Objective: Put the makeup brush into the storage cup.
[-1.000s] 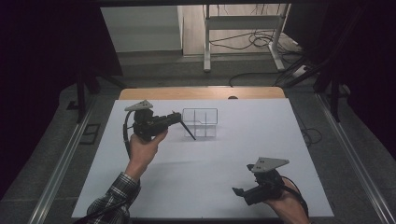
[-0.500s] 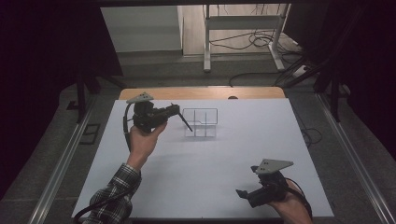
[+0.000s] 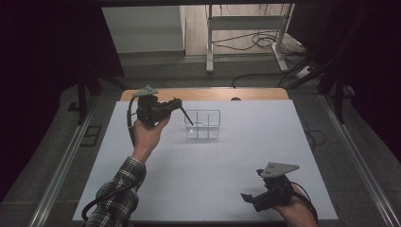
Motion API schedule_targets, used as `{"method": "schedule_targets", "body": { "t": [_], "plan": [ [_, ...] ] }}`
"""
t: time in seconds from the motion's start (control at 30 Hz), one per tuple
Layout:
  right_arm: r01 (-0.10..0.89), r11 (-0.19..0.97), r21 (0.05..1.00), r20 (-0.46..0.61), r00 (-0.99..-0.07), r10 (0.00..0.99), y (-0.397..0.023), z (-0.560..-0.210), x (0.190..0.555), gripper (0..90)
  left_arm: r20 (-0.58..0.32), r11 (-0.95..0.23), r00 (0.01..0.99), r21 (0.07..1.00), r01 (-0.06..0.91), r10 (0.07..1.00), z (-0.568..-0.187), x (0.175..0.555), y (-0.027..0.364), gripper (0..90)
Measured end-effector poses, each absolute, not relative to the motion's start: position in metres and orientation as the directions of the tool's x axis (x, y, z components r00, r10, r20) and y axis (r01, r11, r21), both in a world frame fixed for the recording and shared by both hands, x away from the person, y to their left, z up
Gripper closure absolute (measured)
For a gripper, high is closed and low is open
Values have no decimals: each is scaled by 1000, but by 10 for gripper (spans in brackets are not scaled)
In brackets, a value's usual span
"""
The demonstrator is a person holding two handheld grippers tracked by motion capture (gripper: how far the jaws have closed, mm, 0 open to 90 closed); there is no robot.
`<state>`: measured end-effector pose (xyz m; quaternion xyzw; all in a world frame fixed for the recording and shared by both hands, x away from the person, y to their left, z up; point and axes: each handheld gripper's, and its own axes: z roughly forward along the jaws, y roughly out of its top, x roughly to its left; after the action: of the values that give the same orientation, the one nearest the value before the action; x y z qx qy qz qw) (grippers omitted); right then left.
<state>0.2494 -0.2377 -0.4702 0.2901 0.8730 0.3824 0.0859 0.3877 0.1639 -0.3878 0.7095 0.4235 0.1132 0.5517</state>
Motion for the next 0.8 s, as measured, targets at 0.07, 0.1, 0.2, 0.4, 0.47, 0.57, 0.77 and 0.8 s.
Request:
{"method": "schedule_targets", "body": {
  "t": [0.07, 0.1, 0.2, 0.4, 0.47, 0.57, 0.77, 0.8],
  "plan": [
    [443, 532, 722, 70, -812, 580, -239, -470, 249, 0, -311, -25, 609, 878, 478, 730, -388, 390, 165, 843],
    [440, 531, 724, 67, -811, 581, -239, -470, 249, 0, -313, -21, 608, 878, 478, 730, -388, 391, 165, 843],
    [446, 525, 725, 68, -805, 589, -240, -470, 249, 0, -317, -14, 601, 878, 479, 734, -387, 394, 165, 843],
    [440, 532, 723, 61, -808, 585, -240, -472, 249, 0, -300, -21, 589, 880, 475, 750, -386, 400, 162, 843],
    [439, 535, 722, 62, -810, 582, -239, -472, 249, 0, -295, -27, 586, 879, 476, 755, -386, 402, 161, 844],
    [436, 540, 720, 59, -813, 579, -238, -473, 249, 0, -283, -35, 584, 880, 473, 761, -386, 405, 158, 843],
    [432, 547, 717, 55, -818, 573, -237, -473, 249, 0, -254, -61, 579, 881, 469, 775, -388, 411, 150, 843],
    [430, 549, 716, 53, -818, 572, -237, -473, 249, 0, -250, -65, 578, 881, 469, 777, -388, 412, 149, 844]
  ]
}}
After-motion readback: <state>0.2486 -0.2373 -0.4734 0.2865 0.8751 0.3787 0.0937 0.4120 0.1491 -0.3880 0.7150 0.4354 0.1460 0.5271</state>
